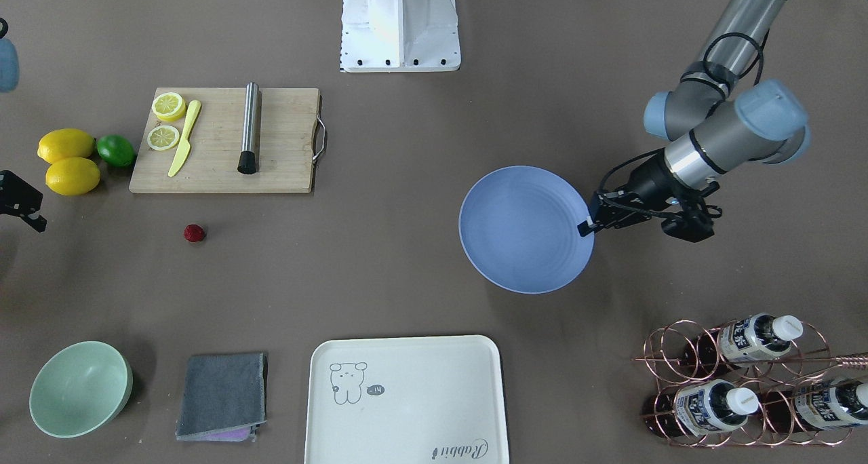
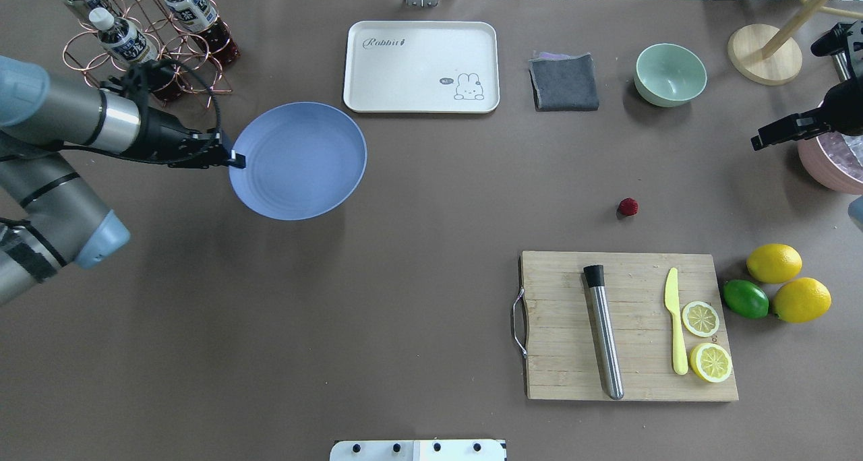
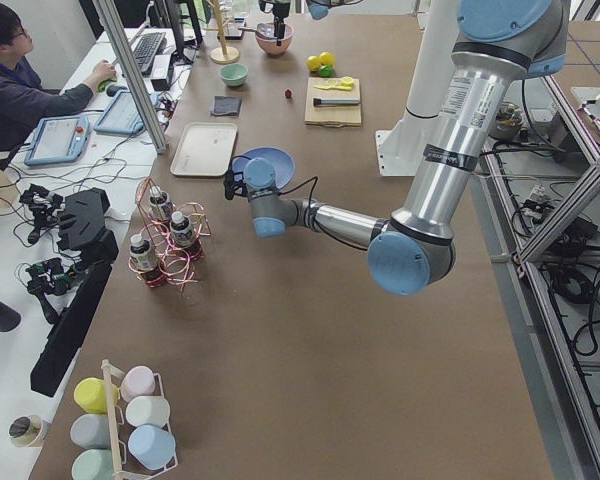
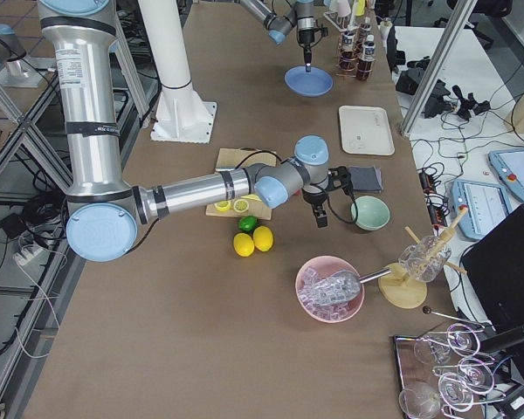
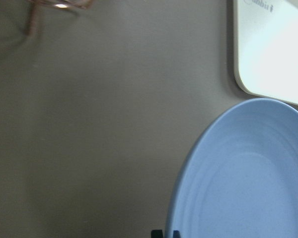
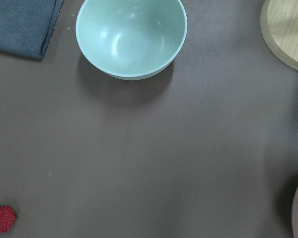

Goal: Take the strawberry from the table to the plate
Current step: 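Push the blue plate with the left gripper toward the table center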

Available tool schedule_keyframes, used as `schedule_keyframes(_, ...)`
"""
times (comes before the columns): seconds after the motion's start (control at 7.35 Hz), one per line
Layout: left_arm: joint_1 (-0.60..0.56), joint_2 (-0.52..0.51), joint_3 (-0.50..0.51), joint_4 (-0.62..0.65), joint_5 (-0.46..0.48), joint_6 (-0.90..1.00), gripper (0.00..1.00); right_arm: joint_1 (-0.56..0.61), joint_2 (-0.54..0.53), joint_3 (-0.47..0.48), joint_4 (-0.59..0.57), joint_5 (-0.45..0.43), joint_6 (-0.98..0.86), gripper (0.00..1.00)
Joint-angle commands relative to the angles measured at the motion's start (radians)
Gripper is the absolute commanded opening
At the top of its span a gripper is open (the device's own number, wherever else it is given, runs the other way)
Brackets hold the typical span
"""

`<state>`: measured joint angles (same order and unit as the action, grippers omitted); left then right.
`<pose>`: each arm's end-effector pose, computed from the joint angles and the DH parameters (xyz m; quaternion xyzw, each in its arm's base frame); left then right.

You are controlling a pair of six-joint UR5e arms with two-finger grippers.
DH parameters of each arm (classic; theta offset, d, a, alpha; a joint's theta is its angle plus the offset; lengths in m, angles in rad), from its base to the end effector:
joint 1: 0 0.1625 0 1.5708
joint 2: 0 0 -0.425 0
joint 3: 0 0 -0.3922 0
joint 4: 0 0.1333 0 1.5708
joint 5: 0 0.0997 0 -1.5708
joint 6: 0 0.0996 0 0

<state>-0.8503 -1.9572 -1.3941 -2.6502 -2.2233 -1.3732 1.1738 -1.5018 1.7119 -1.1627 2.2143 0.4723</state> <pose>0.3725 -0.5346 0.4007 0.0629 0.6210 -0.0603 0.7790 -0.1411 -0.5267 0.5118 0.1349 -0.3948 -0.0621 0.9067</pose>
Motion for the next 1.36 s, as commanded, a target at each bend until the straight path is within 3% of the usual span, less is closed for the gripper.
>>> schedule_keyframes(0.0, 0.13, -0.115, -0.012, 0.138, 0.153, -0.02, 0.0, 0.0, 0.0, -0.001, 0.0, 0.001, 0.002, 1.0)
schedule_keyframes(0.27, 0.206, -0.176, -0.005, 0.212, 0.253, -0.02, 0.0, 0.0, 0.0, -0.003, -0.002, 0.001, 0.009, 1.0)
schedule_keyframes(0.68, 0.264, -0.177, 0.003, 0.22, 0.349, -0.014, 0.0, -0.003, 0.0, -0.006, 0.0, -0.001, 0.017, 1.0)
schedule_keyframes(0.82, 0.264, -0.177, 0.0, 0.213, 0.349, -0.012, 0.34, -0.006, 0.0, -0.008, 0.0, 0.001, 0.016, 1.0)
schedule_keyframes(0.95, 0.264, -0.175, -0.005, 0.214, 0.349, -0.012, 0.97, -0.006, 0.0, -0.008, 0.0, 0.001, 0.016, 1.0)
schedule_keyframes(1.22, 0.229, -0.163, -0.023, 0.217, 0.326, 0.003, 0.98, -0.017, 0.017, -0.008, -0.002, 0.001, 0.026, 1.0)
